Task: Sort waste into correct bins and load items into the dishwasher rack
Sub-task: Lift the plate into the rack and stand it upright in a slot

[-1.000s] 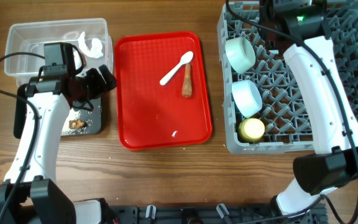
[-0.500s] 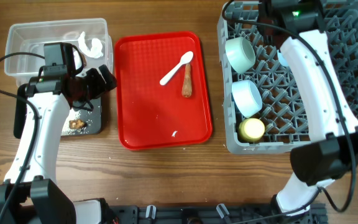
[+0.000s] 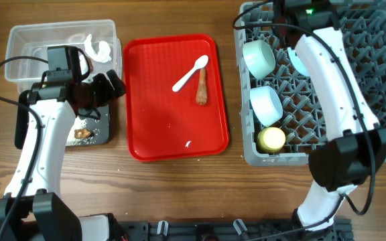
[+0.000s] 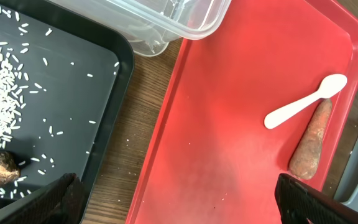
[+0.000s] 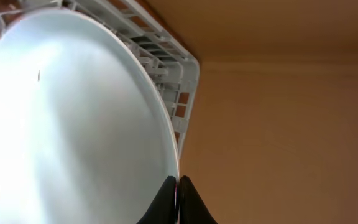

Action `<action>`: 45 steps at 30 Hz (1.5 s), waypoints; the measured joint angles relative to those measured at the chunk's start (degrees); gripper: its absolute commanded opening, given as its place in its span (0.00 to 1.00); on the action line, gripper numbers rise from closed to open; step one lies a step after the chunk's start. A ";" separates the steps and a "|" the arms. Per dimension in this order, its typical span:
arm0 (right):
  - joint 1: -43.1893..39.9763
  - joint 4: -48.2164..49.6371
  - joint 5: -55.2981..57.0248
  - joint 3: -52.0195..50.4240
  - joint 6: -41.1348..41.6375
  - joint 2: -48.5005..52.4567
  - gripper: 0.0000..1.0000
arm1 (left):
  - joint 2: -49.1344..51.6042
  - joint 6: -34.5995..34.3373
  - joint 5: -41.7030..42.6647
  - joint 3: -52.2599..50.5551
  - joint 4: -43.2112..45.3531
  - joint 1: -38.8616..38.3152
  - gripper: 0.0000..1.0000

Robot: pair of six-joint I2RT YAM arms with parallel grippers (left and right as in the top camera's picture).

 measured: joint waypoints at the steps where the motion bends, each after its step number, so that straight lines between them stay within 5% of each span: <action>1: 0.00 -0.02 -0.22 0.00 -0.35 0.74 0.04 | 0.00 0.00 0.00 0.00 0.00 0.00 1.00; 24: -0.66 -0.74 3.58 -0.02 -0.50 2.21 0.04 | 0.00 0.00 0.00 0.00 0.02 0.00 1.00; 45: -1.03 -10.91 1.46 -0.02 13.22 2.21 0.04 | 0.00 0.00 0.00 0.00 0.00 0.00 1.00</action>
